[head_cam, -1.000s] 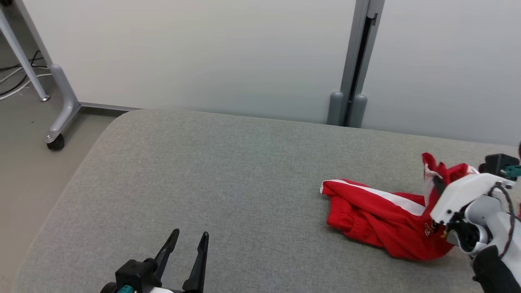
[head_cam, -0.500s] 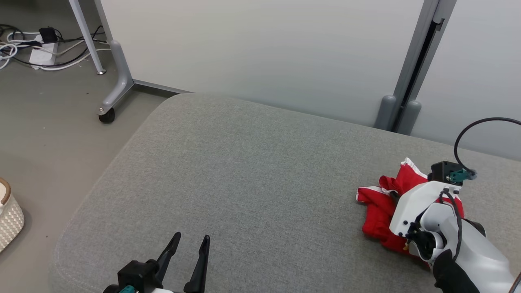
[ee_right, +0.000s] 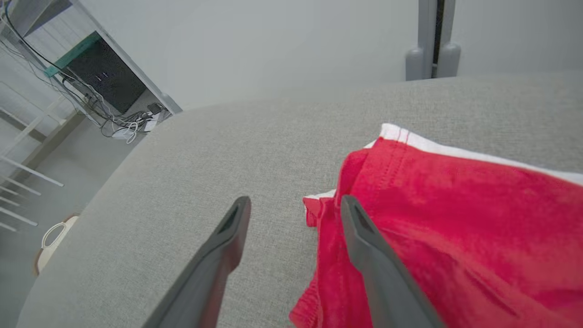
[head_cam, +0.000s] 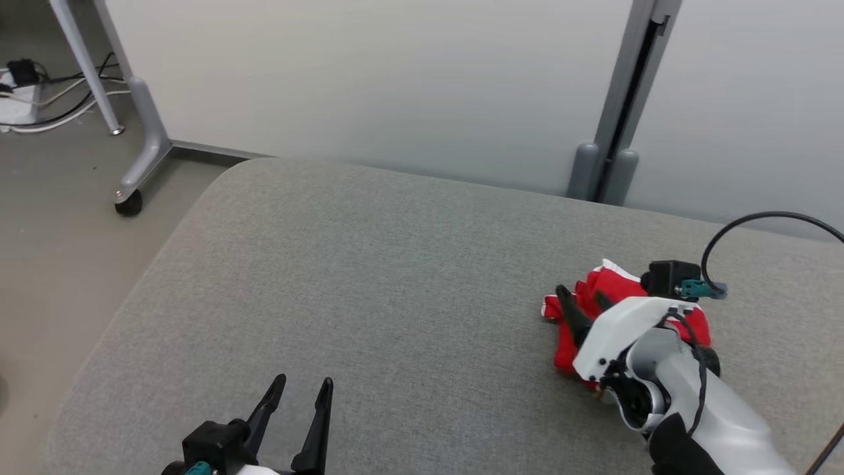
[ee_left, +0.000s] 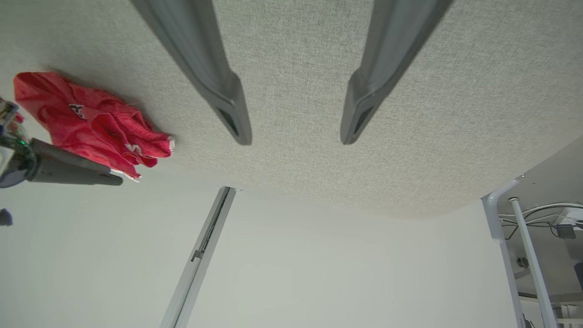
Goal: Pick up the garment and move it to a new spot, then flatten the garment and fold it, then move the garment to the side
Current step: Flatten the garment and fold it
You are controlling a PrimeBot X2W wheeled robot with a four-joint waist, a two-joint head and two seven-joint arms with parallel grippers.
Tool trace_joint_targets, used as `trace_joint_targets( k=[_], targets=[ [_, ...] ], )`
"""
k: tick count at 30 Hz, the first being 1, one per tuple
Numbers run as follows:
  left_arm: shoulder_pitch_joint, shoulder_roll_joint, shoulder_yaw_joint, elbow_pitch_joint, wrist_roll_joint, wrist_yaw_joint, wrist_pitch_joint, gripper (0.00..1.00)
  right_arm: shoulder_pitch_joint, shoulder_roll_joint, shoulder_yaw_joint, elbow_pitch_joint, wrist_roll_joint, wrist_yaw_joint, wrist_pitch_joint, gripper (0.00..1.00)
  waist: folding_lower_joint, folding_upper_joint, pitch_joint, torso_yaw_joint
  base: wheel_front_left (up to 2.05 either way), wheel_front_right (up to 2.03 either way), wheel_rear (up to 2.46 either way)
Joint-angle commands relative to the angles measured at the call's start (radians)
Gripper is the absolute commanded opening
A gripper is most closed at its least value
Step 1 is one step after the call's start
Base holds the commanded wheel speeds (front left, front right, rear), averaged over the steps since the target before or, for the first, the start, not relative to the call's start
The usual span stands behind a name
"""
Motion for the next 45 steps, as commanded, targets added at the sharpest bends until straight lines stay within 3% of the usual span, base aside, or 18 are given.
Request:
trace_joint_targets(
  k=[1,6,8,14,19,20,22,23,24,38,45],
  targets=[
    [-0.003,0.005,0.008,-0.002,-0.005,0.005,-0.006,1.0,0.021,0.003,0.016,-0.049,0.027,0.002,-0.02,1.0,0.0,0.0,-0.017,-0.036,0.0,0.0,0.0],
    [0.011,0.011,0.029,-0.013,-0.007,0.014,-0.014,1.0,0.071,-0.076,0.076,-0.25,0.079,0.002,-0.106,1.0,0.0,0.0,-0.044,-0.102,0.0,0.0,0.0],
    [0.019,0.013,0.039,-0.022,-0.004,0.016,-0.017,1.0,0.108,-0.143,0.076,-0.335,0.094,0.002,-0.16,1.0,0.0,0.0,-0.057,-0.132,0.0,0.0,0.0],
    [0.029,0.013,0.047,-0.04,0.004,0.019,-0.021,1.0,0.174,-0.246,0.011,-0.342,0.039,0.002,-0.209,1.0,0.0,0.0,-0.072,-0.16,0.0,0.0,0.0],
    [0.03,0.019,0.045,-0.049,0.01,0.013,-0.022,1.0,0.206,-0.253,-0.057,-0.281,-0.013,0.002,-0.209,1.0,0.0,0.0,-0.069,-0.157,0.0,0.0,0.0],
    [0.03,0.021,0.044,-0.05,0.011,0.012,-0.022,1.0,0.209,-0.251,-0.067,-0.268,-0.022,0.002,-0.205,0.9,0.0,0.0,-0.068,-0.153,0.0,0.0,0.0],
    [0.029,0.023,0.042,-0.05,0.011,0.012,-0.021,1.0,0.205,-0.237,-0.082,-0.247,-0.033,0.002,-0.191,0.41,0.0,0.0,-0.064,-0.144,0.0,0.0,0.0],
    [0.029,0.024,0.04,-0.049,0.011,0.012,-0.019,1.0,0.2,-0.23,-0.088,-0.238,-0.039,0.002,-0.184,0.11,0.0,0.0,-0.063,-0.138,0.0,0.0,0.0],
    [0.027,0.025,0.04,-0.049,0.012,0.012,-0.018,1.0,0.194,-0.223,-0.095,-0.226,-0.043,0.002,-0.175,0.0,0.0,0.0,-0.06,-0.131,0.0,0.0,0.0],
    [-0.001,0.042,0.035,-0.056,0.012,0.014,-0.004,1.0,0.149,-0.071,-0.139,0.019,-0.007,0.002,-0.127,0.0,0.0,0.0,-0.029,-0.013,0.0,0.0,0.0],
    [-0.001,0.048,0.039,-0.059,0.007,0.023,-0.002,1.0,0.178,-0.005,-0.002,-0.025,0.01,0.002,-0.111,0.0,0.0,0.0,-0.029,0.01,0.0,0.0,0.0]
  ],
)
